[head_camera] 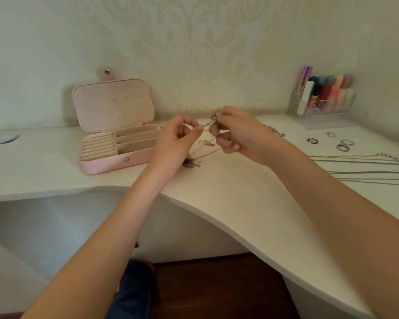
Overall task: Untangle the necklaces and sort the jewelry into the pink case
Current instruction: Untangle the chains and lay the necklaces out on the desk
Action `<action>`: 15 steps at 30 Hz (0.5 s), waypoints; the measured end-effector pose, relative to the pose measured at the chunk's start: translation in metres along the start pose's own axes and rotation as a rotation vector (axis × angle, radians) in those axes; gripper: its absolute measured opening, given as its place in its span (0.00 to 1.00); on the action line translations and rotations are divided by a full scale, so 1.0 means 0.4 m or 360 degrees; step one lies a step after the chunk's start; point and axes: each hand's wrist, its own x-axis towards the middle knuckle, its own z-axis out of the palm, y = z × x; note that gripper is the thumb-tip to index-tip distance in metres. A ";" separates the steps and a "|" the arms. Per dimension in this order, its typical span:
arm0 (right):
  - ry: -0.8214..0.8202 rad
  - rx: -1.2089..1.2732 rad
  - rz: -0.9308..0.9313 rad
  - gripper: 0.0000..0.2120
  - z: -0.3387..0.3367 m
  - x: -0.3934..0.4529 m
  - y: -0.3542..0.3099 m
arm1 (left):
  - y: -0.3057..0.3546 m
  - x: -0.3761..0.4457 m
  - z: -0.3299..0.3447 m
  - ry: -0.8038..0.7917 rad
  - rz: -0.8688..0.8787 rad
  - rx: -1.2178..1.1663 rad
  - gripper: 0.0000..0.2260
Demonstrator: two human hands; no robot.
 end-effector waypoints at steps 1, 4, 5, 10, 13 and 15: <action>0.0015 0.0129 -0.0015 0.09 -0.009 0.003 -0.006 | -0.004 0.001 0.001 -0.0002 0.0017 0.0044 0.07; 0.0044 0.0472 -0.0057 0.09 -0.039 0.007 -0.017 | -0.014 0.005 0.005 0.0043 0.0048 0.0215 0.10; 0.0057 0.0573 -0.0067 0.09 -0.047 0.007 -0.018 | -0.016 0.007 0.005 0.0091 0.0042 0.0239 0.09; 0.0352 0.0694 -0.0136 0.10 -0.082 0.019 -0.017 | -0.016 0.012 -0.002 0.0403 -0.0146 -0.0129 0.08; 0.0593 0.0768 -0.0132 0.09 -0.108 0.023 -0.017 | -0.008 0.007 -0.003 0.0430 -0.0158 -0.0186 0.08; 0.0684 0.0797 -0.0128 0.08 -0.121 0.023 -0.018 | -0.005 0.002 -0.001 0.0383 -0.0123 -0.0082 0.06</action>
